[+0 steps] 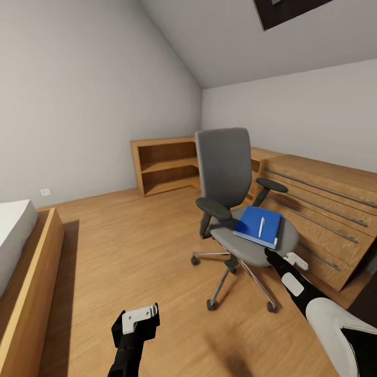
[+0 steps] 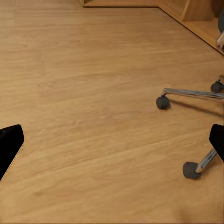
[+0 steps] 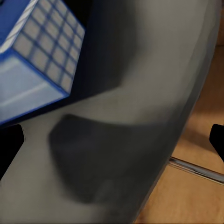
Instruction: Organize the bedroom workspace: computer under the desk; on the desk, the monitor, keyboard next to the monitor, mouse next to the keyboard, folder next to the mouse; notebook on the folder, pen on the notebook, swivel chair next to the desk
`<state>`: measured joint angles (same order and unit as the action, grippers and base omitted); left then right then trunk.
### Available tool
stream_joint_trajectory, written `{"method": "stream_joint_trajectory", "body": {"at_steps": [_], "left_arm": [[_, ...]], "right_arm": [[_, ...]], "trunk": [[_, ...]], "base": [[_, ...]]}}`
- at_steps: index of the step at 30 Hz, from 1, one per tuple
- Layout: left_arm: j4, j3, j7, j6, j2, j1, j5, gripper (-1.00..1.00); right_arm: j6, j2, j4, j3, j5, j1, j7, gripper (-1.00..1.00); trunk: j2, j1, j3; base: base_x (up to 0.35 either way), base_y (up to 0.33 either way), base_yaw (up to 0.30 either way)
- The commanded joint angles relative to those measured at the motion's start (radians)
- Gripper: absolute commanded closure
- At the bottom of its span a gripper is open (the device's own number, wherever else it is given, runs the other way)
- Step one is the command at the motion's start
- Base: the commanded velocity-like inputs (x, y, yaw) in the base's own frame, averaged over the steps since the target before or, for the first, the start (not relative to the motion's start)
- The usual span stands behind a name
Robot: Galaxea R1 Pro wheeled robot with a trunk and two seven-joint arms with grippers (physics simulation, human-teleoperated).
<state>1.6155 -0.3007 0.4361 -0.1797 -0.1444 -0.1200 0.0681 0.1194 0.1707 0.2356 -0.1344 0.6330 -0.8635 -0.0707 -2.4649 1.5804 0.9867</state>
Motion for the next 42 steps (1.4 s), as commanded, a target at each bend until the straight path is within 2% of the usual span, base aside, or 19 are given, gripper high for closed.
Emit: {"method": "stream_joint_trajectory", "body": {"at_steps": [1, 13, 29, 34, 37, 38, 42], "left_arm": [[0.001, -0.002, 0.006, -0.003, 0.0, 0.0, 0.007, -1.0], [0.001, -0.016, 0.006, -0.004, 0.0, 0.0, 0.007, -1.0], [0.001, -0.017, 0.006, -0.004, 0.0, 0.0, 0.006, -1.0], [-0.004, -0.017, 0.006, -0.003, 0.0, 0.0, 0.006, -1.0], [-0.006, -0.017, 0.006, -0.002, 0.0, 0.0, 0.007, -1.0], [-0.006, -0.017, 0.006, -0.002, 0.0, 0.0, 0.007, -1.0], [-0.006, -0.018, 0.006, -0.003, 0.0, 0.0, 0.006, -1.0]], "right_arm": [[0.004, 0.0, -0.013, 0.007, 0.013, 0.0, -0.007, -1.0], [0.005, 0.0, -0.012, 0.007, 0.013, 0.0, -0.007, -1.0], [0.009, 0.0, -0.012, 0.008, 0.011, 0.0, -0.01, -1.0], [0.011, -0.001, -0.012, 0.008, 0.008, 0.0, -0.01, -1.0], [0.012, -0.001, -0.011, 0.009, -0.005, 0.0, -0.011, -1.0], [0.017, -0.001, -0.009, 0.009, -0.021, 0.0, -0.01, -1.0], [0.071, -0.002, -0.009, 0.009, -0.041, 0.001, -0.007, -1.0]], "trunk": [[0.0, 0.0, 0.001], [0.0, 0.0, 0.001], [0.0, 0.0, 0.001], [0.0, 0.0, 0.001], [0.0, 0.0, 0.001], [0.007, -0.003, -0.002], [0.035, -0.019, -0.015]], "base": [[0.216, 0.18, 0.0], [0.186, 0.16, 0.0], [-0.302, 0.002, 0.0], [-0.149, 0.0, 0.0], [-0.035, 0.0, 0.0], [-0.009, 0.0, 0.0], [-0.003, 0.0, 0.0]]}}
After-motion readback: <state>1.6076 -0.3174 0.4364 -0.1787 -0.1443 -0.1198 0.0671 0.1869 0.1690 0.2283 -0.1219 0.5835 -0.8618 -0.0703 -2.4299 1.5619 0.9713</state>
